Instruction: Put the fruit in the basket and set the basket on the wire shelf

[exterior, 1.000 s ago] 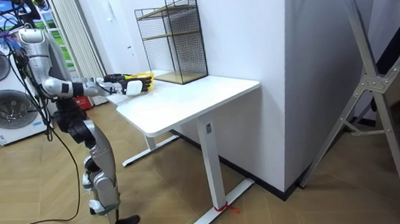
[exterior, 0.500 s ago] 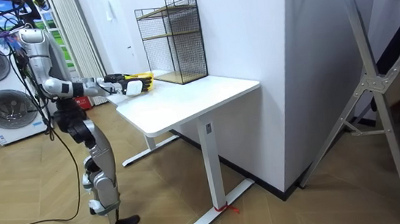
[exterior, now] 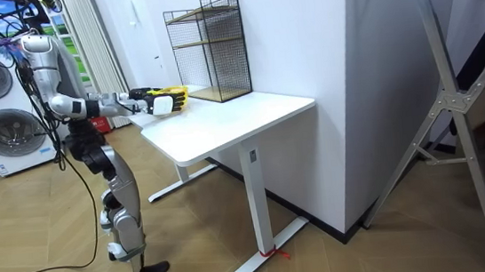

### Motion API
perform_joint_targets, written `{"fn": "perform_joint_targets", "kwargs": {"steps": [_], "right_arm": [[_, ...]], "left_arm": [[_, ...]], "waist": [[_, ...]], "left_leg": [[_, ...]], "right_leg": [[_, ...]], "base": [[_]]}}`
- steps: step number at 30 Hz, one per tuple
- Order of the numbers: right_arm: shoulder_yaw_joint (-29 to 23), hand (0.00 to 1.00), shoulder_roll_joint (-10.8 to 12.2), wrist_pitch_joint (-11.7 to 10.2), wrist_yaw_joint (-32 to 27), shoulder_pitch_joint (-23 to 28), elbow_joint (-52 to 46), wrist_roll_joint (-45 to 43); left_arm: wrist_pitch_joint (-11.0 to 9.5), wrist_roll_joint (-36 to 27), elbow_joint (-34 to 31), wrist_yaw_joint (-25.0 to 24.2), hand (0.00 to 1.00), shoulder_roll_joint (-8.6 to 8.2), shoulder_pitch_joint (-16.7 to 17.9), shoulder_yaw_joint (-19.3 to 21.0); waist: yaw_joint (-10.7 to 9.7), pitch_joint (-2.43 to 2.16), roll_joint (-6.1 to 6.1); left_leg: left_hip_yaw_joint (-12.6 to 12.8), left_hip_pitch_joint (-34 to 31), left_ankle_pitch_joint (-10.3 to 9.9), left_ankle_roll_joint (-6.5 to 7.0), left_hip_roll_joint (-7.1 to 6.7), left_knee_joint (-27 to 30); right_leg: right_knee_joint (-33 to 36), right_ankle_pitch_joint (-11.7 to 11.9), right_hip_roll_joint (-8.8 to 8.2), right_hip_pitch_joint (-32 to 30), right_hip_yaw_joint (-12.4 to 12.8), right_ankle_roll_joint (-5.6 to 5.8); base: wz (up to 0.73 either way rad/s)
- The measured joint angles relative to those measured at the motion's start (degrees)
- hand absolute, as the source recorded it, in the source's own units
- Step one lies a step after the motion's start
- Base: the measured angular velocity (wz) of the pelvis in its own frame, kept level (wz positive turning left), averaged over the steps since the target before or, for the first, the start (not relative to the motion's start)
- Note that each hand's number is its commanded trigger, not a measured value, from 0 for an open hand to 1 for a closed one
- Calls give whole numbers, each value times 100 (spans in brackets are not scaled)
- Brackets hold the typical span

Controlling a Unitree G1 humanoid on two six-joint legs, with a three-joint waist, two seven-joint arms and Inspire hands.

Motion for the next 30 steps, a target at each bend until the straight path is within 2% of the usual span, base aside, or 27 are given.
{"fn": "perform_joint_targets", "kwargs": {"steps": [9, 16, 22, 27, 30], "right_arm": [[-4, 0, 1, -24, -231, -1, -305, -131], [-8, 0, 30, -24, -364, -1, -449, -225], [-7, 0, 30, -24, -490, 1, -594, -245], [-5, 0, 31, -24, -500, 3, -650, -244], [-3, 0, 32, -24, -500, 4, -649, -245]], "left_arm": [[-8, 2, 0, 0, 0, 1, -223, -7], [-15, 44, 0, 1, 0, -52, -325, -1], [-62, 33, 0, 1, 0, -179, -334, 33], [-63, -5, 0, 1, 0, -192, -334, 54], [-63, -4, -1, 1, 0, -193, -334, 54]], "waist": [[-4, 30, -34], [-2, 55, 36], [-4, 44, 114], [13, 39, 105], [34, 20, 73]], "left_leg": [[28, 19, 0, 0, 1, 8], [28, -5, -1, 1, 11, 73], [28, 15, -1, 1, 10, 69], [28, -14, -1, 2, 10, 60], [28, -6, 0, 3, 10, 65]], "right_leg": [[51, 0, 0, -8, 9, 0], [74, 1, -2, -6, 5, -2], [98, 1, -3, -10, 8, -2], [162, -1, -7, -91, 13, -2], [161, -1, -8, -88, 23, -2]], "base": [[0], [0], [0], [-2], [-1]]}}
